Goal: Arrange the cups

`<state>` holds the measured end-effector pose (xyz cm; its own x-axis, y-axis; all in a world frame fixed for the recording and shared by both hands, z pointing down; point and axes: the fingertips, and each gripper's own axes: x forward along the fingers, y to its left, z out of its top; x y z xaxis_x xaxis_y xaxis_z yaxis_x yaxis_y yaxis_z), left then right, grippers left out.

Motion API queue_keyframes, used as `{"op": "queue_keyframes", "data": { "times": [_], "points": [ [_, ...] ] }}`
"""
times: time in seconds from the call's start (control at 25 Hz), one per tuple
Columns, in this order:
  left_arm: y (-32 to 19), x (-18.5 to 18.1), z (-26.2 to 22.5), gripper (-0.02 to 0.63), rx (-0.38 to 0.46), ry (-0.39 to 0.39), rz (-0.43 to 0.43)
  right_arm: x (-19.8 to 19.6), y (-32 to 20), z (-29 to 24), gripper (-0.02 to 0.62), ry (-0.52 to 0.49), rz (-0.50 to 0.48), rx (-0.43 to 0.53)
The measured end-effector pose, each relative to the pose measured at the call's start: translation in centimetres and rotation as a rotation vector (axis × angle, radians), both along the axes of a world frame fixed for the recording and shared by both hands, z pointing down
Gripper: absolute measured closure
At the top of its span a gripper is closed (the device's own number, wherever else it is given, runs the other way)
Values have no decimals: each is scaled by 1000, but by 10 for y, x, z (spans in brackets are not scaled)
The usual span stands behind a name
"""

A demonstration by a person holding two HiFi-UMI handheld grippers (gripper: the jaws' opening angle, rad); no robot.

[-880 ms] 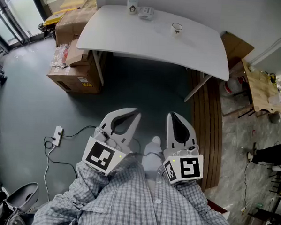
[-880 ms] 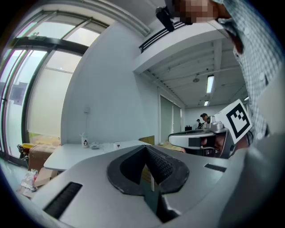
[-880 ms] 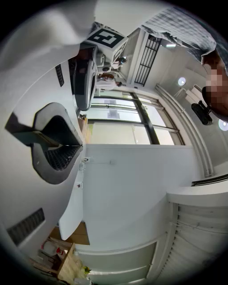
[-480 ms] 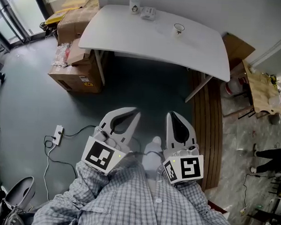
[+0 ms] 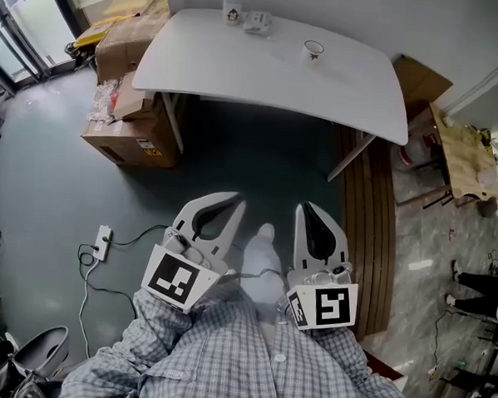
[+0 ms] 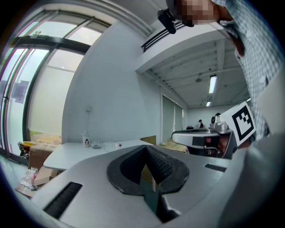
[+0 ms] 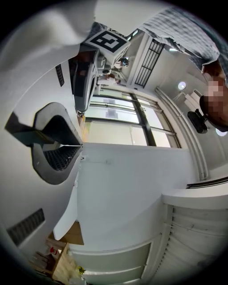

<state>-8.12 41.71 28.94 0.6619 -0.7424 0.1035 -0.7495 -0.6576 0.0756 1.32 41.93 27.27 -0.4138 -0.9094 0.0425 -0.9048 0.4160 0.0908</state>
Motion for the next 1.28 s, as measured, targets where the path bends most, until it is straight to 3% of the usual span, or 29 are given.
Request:
{"op": "queue_keyframes", "data": {
  "times": [0.2,0.6,1.28],
  "points": [
    [-36,-1,0,595,-5,-10,-44,6,-37,-4,572,39,-25,29],
    [-121,12,-16,595,14,-44,-131,35,-132,-2,572,65,-88,-6],
    [-230,87,-19,595,20,-49,-117,87,-244,-3,572,39,-119,-14]
  ]
}}
